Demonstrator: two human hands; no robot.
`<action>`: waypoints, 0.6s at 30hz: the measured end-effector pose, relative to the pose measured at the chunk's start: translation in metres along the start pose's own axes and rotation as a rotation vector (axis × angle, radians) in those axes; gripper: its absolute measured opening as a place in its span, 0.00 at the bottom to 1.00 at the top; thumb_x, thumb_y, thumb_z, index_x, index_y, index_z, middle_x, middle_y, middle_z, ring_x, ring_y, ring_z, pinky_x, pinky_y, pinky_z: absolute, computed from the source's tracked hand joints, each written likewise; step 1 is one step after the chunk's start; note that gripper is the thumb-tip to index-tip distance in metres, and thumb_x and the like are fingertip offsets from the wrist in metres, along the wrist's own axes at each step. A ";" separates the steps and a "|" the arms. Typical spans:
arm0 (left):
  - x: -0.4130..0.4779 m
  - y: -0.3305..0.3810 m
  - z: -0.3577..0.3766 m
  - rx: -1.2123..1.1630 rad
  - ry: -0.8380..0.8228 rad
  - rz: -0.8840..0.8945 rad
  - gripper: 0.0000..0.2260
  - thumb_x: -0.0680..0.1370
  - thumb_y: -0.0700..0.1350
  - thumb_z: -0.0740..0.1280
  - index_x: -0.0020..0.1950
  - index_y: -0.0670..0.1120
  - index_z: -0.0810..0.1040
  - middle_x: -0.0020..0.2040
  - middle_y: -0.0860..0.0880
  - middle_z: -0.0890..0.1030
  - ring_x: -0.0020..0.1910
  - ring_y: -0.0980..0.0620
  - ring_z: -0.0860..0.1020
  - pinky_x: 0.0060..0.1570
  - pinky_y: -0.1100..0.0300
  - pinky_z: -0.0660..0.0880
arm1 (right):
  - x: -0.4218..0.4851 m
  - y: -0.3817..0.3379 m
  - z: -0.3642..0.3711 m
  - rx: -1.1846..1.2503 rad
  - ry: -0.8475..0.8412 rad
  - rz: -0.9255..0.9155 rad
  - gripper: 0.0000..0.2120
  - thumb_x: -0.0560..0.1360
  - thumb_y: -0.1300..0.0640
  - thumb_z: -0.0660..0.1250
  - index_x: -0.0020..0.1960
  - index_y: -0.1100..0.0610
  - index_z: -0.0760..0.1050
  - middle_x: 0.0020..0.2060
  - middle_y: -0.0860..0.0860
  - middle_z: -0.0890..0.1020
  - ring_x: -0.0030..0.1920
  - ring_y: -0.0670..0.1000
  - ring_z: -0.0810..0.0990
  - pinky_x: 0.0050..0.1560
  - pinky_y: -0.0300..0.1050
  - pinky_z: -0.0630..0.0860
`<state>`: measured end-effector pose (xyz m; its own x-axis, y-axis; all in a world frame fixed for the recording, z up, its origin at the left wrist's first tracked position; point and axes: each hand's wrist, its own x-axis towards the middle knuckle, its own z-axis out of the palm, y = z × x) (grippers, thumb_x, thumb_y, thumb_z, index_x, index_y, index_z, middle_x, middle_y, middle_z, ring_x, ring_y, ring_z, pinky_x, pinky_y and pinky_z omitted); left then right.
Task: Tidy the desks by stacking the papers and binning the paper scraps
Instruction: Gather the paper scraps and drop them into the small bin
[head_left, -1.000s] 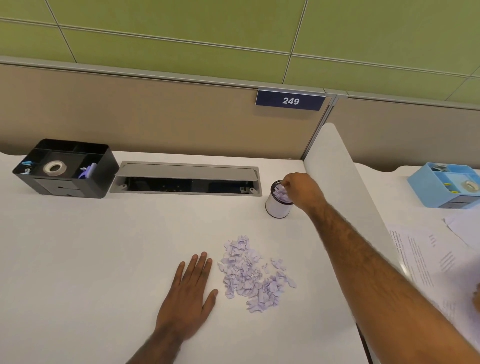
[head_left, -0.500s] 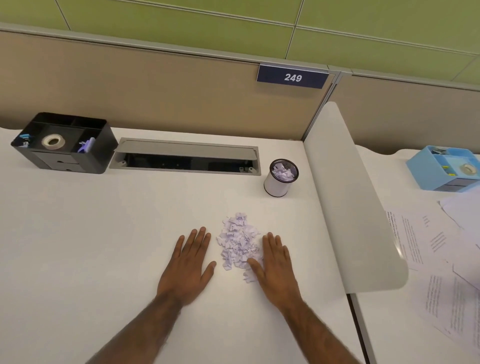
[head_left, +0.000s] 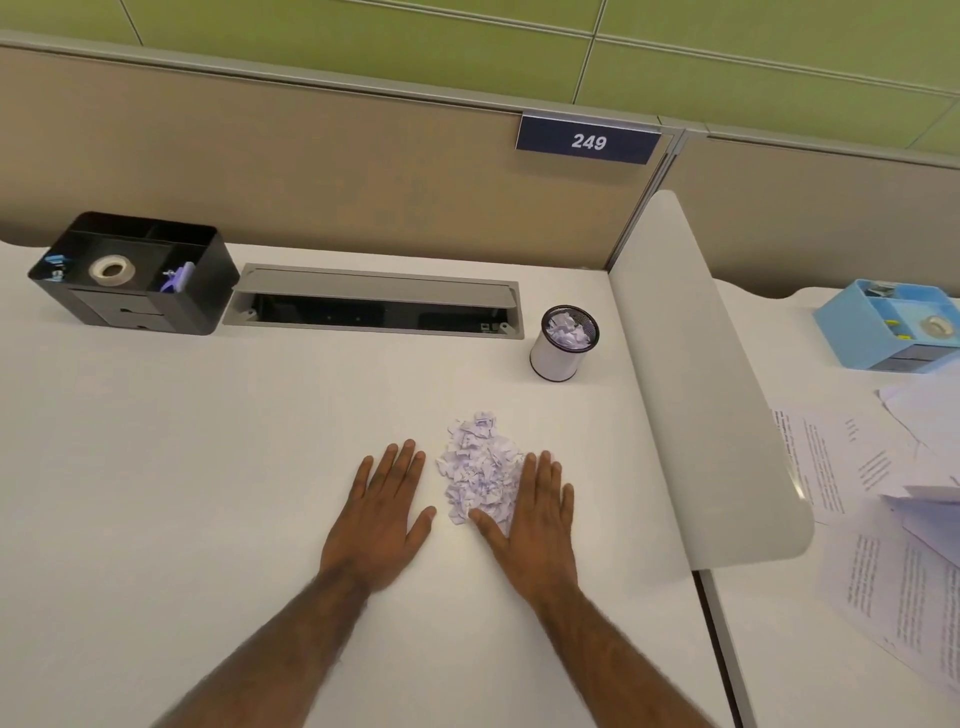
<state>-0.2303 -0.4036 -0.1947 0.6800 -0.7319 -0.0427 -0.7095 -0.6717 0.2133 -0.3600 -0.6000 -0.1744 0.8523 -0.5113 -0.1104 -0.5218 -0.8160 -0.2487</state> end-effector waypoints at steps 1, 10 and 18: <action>0.000 0.000 0.001 -0.001 0.006 0.001 0.32 0.84 0.60 0.49 0.84 0.47 0.48 0.84 0.49 0.48 0.83 0.51 0.46 0.80 0.44 0.51 | 0.006 -0.003 -0.003 -0.009 0.007 -0.041 0.47 0.76 0.24 0.43 0.83 0.55 0.42 0.82 0.56 0.42 0.82 0.57 0.41 0.80 0.62 0.47; 0.001 0.001 0.003 -0.003 0.069 -0.009 0.27 0.84 0.53 0.48 0.83 0.46 0.57 0.83 0.48 0.55 0.82 0.50 0.54 0.79 0.46 0.53 | 0.026 -0.030 0.003 -0.283 0.015 -0.530 0.28 0.85 0.40 0.49 0.82 0.48 0.54 0.82 0.57 0.49 0.82 0.61 0.46 0.75 0.70 0.52; 0.001 0.000 0.003 -0.005 0.051 -0.020 0.28 0.84 0.55 0.48 0.83 0.47 0.54 0.84 0.49 0.52 0.83 0.51 0.51 0.79 0.47 0.50 | 0.049 -0.007 -0.012 -0.074 0.253 -0.296 0.21 0.81 0.53 0.54 0.69 0.57 0.76 0.71 0.60 0.74 0.72 0.62 0.72 0.71 0.62 0.65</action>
<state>-0.2301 -0.4041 -0.1974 0.7029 -0.7113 0.0029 -0.6946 -0.6855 0.2181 -0.3149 -0.6223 -0.1668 0.9349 -0.2941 0.1986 -0.2645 -0.9506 -0.1628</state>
